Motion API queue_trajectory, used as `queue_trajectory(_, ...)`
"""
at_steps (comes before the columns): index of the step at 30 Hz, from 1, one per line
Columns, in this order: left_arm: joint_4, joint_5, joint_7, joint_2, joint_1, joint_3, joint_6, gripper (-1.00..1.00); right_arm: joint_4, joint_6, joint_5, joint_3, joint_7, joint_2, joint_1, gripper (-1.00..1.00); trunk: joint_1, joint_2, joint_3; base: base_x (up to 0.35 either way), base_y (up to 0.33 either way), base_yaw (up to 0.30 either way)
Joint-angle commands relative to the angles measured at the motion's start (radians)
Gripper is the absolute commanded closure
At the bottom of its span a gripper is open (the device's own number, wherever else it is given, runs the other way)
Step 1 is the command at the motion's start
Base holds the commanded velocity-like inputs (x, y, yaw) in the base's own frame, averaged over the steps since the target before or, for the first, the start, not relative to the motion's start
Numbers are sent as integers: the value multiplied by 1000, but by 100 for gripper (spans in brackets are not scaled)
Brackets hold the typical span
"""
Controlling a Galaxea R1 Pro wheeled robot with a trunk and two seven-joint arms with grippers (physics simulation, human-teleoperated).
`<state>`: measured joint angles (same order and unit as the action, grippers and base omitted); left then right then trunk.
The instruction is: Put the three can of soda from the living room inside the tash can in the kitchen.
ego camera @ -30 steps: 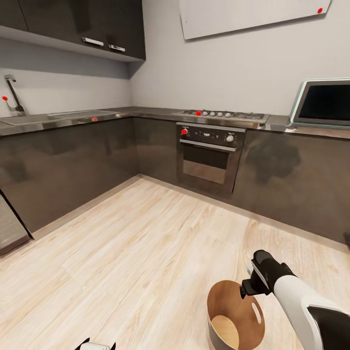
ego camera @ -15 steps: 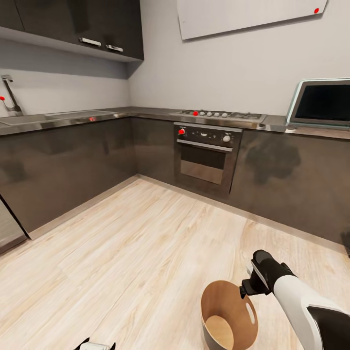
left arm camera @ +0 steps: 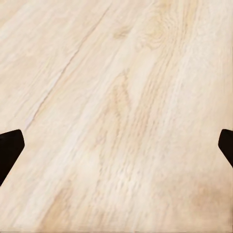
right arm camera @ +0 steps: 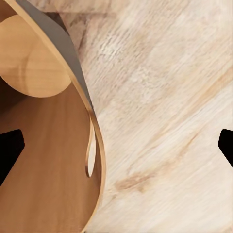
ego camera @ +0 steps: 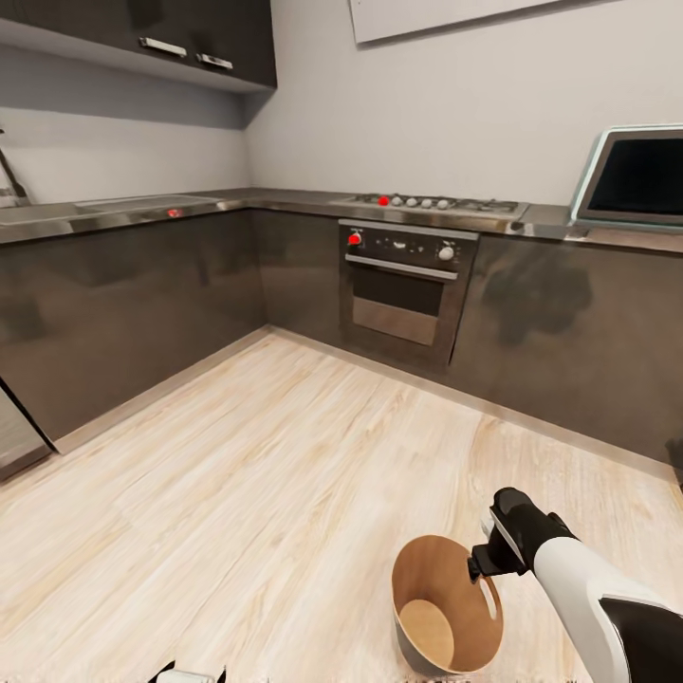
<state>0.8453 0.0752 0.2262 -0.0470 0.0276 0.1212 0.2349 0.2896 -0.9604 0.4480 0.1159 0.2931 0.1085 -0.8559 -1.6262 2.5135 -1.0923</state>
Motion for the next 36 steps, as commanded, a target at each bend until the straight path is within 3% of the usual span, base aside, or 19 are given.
queue_trajectory(1,0,0,0,0,0,0,0,-100,0,0,0,0,0,0,0,-100,0,0,-4,0,0,0)
queue_trajectory(11,0,-1,-1,0,0,0,0,-100,0,2,0,-1,0,2,1,-100,-5,3,-43,0,0,0)
queue_trajectory(26,8,-1,-1,-1,0,2,3,-100,0,2,1,-1,0,2,2,-100,-5,3,-43,0,0,0)
queue_trajectory(32,1,-1,-1,-1,0,0,1,-100,0,2,1,-1,0,2,3,-100,-8,4,-66,0,0,0)
queue_trajectory(36,2,-1,-1,0,0,1,1,-100,0,2,1,-1,0,2,3,-100,-8,4,-66,0,0,0)
